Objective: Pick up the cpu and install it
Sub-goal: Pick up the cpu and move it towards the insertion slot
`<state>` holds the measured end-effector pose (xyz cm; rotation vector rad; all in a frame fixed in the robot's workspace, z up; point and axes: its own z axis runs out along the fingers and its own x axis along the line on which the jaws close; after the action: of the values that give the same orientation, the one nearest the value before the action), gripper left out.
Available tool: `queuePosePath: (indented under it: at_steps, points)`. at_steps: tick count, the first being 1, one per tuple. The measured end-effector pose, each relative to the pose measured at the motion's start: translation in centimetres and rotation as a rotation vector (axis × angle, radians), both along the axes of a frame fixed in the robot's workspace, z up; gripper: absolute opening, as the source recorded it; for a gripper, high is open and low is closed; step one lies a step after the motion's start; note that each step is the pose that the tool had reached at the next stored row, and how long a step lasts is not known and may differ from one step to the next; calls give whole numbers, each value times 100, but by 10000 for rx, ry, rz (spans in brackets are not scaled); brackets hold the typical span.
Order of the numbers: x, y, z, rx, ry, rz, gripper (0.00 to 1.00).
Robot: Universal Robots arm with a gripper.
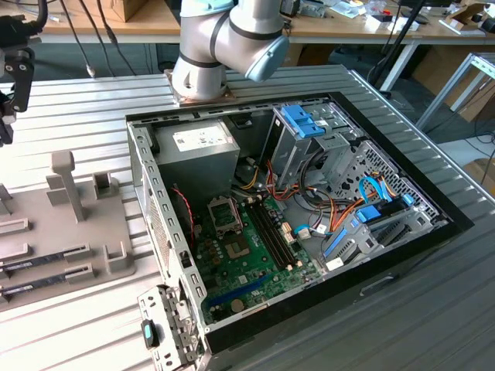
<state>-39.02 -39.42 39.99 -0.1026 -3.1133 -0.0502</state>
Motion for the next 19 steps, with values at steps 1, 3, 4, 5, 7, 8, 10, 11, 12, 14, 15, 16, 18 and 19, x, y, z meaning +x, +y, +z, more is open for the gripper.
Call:
queuePosePath:
  at_steps: [1,3,4,5,7,8,10,11,12,14,15,16,18,19]
  points:
    - [3,0,-3,30,3,-1,47]
    - [25,0,-14,186,20,0,47]
    - [25,0,-16,238,21,0,47]
    - [36,1,-23,300,24,0,47]
    - [57,0,-32,423,37,0,47]
    - [66,0,-36,585,43,0,47]
    - [89,0,-47,917,49,1,47]
    - [95,0,-51,1133,53,1,47]
    - [97,0,-53,1256,53,2,47]
    - [107,0,-57,1625,57,2,47]
    - [107,-2,-59,1803,58,3,47]
    - [107,-3,-61,1942,56,3,47]
    - [118,-3,-62,2251,60,4,47]
    - [121,-4,-63,2419,61,5,47]
